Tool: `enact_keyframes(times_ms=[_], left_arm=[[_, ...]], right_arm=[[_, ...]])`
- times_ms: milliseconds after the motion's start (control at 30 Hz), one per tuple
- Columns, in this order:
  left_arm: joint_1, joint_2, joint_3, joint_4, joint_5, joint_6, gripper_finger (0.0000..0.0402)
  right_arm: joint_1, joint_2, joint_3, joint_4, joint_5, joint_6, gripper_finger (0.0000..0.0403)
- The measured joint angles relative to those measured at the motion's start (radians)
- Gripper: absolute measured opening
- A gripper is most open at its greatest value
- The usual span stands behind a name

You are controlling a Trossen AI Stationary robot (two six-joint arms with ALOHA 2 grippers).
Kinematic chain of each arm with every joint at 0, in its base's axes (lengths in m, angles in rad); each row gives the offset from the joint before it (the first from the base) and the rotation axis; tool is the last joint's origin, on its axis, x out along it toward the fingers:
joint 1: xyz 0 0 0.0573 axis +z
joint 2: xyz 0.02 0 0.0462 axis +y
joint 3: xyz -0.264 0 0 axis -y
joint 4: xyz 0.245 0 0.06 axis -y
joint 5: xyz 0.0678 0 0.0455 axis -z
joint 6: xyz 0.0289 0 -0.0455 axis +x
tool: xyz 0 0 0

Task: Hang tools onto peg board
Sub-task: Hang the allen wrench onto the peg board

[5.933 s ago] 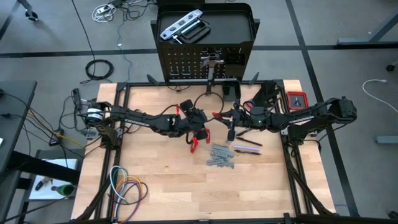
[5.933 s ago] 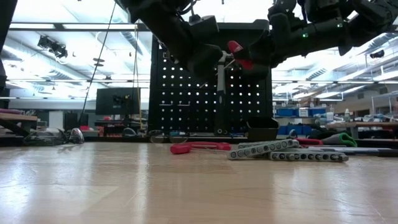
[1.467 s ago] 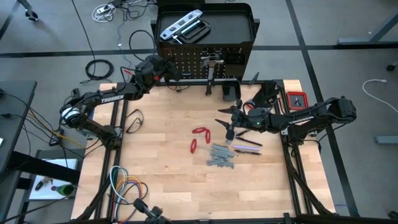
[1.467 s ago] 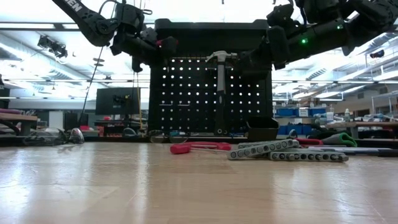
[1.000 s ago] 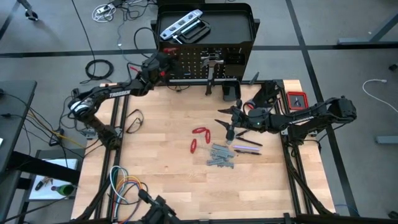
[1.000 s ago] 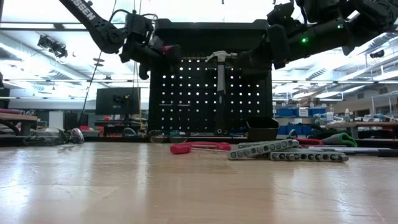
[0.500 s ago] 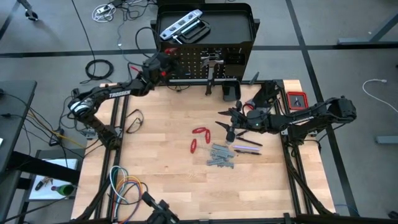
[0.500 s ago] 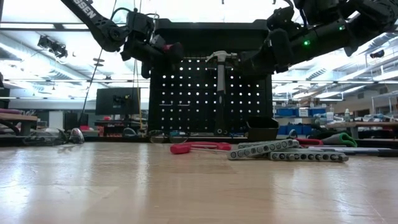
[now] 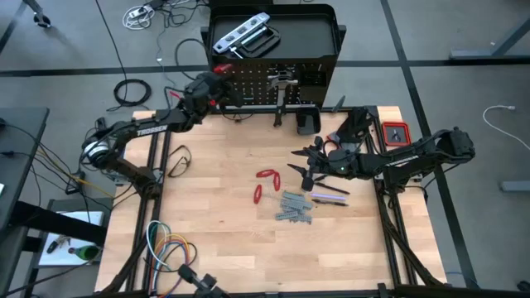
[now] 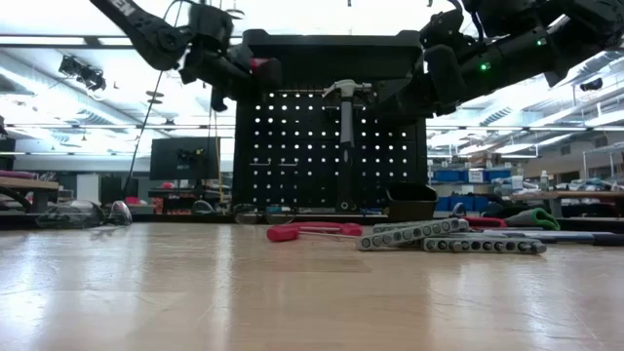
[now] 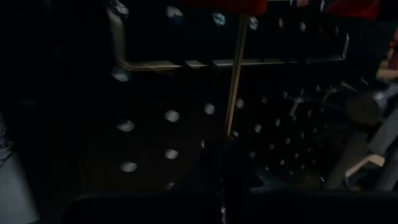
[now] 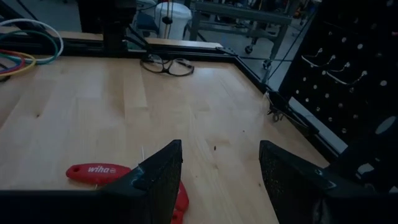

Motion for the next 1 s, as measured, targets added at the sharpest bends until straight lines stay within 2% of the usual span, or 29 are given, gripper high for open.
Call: enact_keyframes(times_ms=[233, 467, 633, 1000], left_arm=[[0.027, -0.026, 0.001, -0.09, 0.063, -0.014, 0.0], [0.062, -0.014, 0.005, -0.075, 0.061, -0.019, 0.0], [0.078, -0.011, 0.006, -0.048, 0.096, -0.02, 0.0], [0.078, 0.059, 0.045, -0.028, 0.134, -0.027, 0.0]], right_arm=[[0.0, 0.0, 0.0, 0.042, 0.0, 0.001, 0.022], [0.0, 0.0, 0.0, 0.044, 0.0, 0.003, 0.022], [-0.001, 0.0, 0.0, 0.052, 0.0, -0.003, 0.022], [-0.002, 0.0, 0.0, 0.074, 0.0, -0.019, 0.022]])
